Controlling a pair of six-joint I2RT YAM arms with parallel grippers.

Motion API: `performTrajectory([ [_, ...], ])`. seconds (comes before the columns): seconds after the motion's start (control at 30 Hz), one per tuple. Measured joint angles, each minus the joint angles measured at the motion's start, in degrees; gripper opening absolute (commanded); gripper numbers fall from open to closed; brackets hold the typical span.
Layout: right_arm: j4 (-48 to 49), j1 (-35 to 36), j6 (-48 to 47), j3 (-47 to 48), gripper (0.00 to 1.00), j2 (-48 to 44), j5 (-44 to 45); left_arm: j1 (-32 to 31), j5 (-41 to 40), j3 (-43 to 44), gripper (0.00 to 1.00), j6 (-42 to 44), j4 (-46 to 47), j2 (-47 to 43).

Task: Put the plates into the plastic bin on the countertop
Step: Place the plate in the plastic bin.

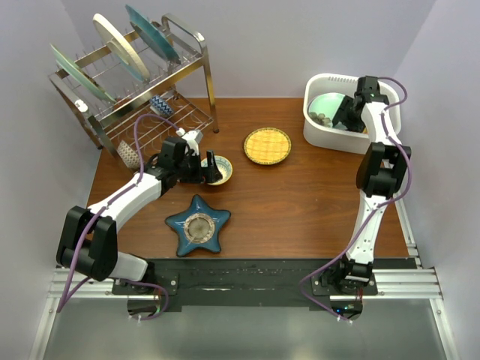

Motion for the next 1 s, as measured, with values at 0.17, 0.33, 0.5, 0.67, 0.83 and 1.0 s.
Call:
performTrajectory([
  [0.17, 4.3, 0.3, -0.2, -5.8, 0.68, -3.6, 2.1, 0.0, 0.0, 0.0, 0.98, 0.0, 0.0, 0.0],
  [0.33, 12.3, 0.5, 0.0, -16.3, 0.7, -11.2, 3.7, 0.0, 0.0, 0.0, 0.98, 0.0, 0.0, -0.1],
  [0.5, 15.3, 0.7, 0.7, -24.8, 0.72, -22.7, 5.6, 0.0, 0.0, 0.0, 0.98, 0.0, 0.0, -0.1],
  [0.67, 18.7, 1.0, 1.2, -25.9, 0.72, -28.4, 6.5, 0.0, 0.0, 0.0, 0.98, 0.0, 0.0, -0.3],
  [0.83, 22.7, 3.3, 1.2, -30.3, 0.72, -31.1, 5.9, 0.0, -0.1, 0.0, 0.98, 0.0, 0.0, -0.7],
  [1.0, 24.0, 8.1, 1.6, -35.5, 0.72, -35.2, 3.2, 0.0, -0.3, 0.0, 0.98, 0.0, 0.0, -0.8],
])
